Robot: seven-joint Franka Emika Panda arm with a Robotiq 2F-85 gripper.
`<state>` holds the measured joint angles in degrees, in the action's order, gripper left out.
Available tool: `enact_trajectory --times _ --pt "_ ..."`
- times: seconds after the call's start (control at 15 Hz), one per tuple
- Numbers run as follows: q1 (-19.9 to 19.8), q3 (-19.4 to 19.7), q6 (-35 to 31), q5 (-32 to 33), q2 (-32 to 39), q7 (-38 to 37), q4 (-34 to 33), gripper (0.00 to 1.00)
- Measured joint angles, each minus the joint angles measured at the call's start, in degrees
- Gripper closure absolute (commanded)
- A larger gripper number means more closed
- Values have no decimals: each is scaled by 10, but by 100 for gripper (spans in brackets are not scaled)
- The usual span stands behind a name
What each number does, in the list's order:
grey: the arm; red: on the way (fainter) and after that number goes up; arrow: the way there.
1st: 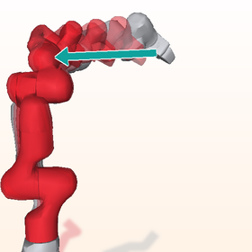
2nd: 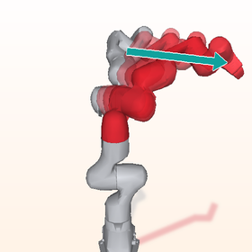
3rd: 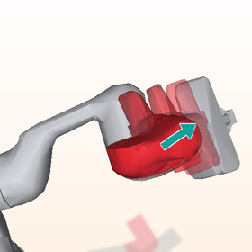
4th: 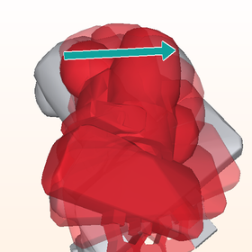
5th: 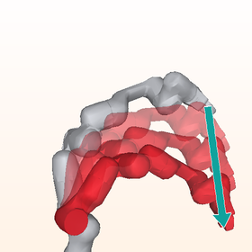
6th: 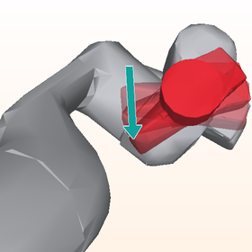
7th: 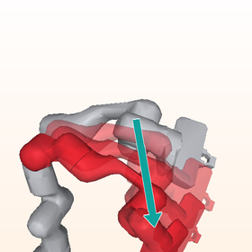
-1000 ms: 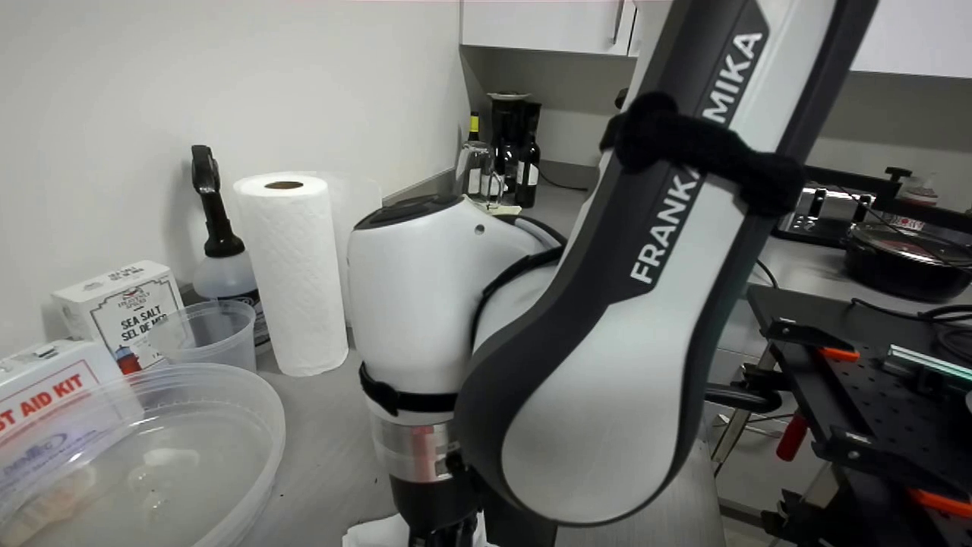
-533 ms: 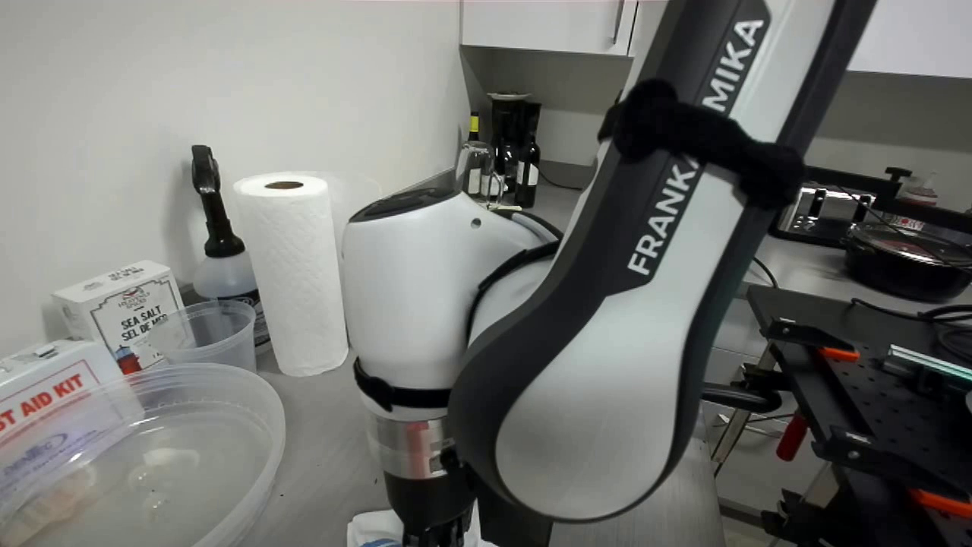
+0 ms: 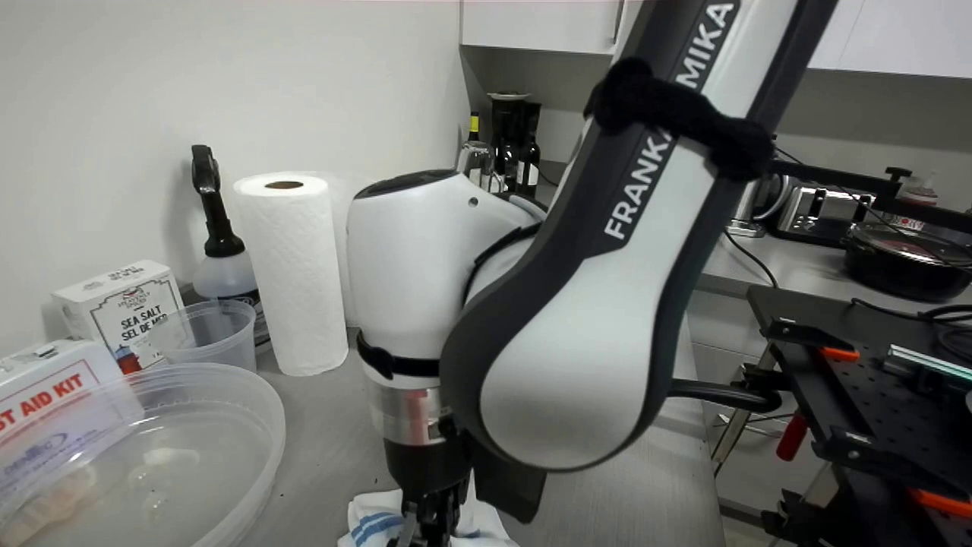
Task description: Use the left white towel to wipe the pan
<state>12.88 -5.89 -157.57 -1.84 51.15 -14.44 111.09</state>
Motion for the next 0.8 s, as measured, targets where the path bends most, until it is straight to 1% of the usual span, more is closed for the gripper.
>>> enact_trajectory --times 0.33,0.6,0.8 --pt "-50 -3 25 0 -62 43 14 97" --pt "-99 -15 52 -12 -142 83 38 97" --pt "-127 -15 62 -20 -200 103 61 97"
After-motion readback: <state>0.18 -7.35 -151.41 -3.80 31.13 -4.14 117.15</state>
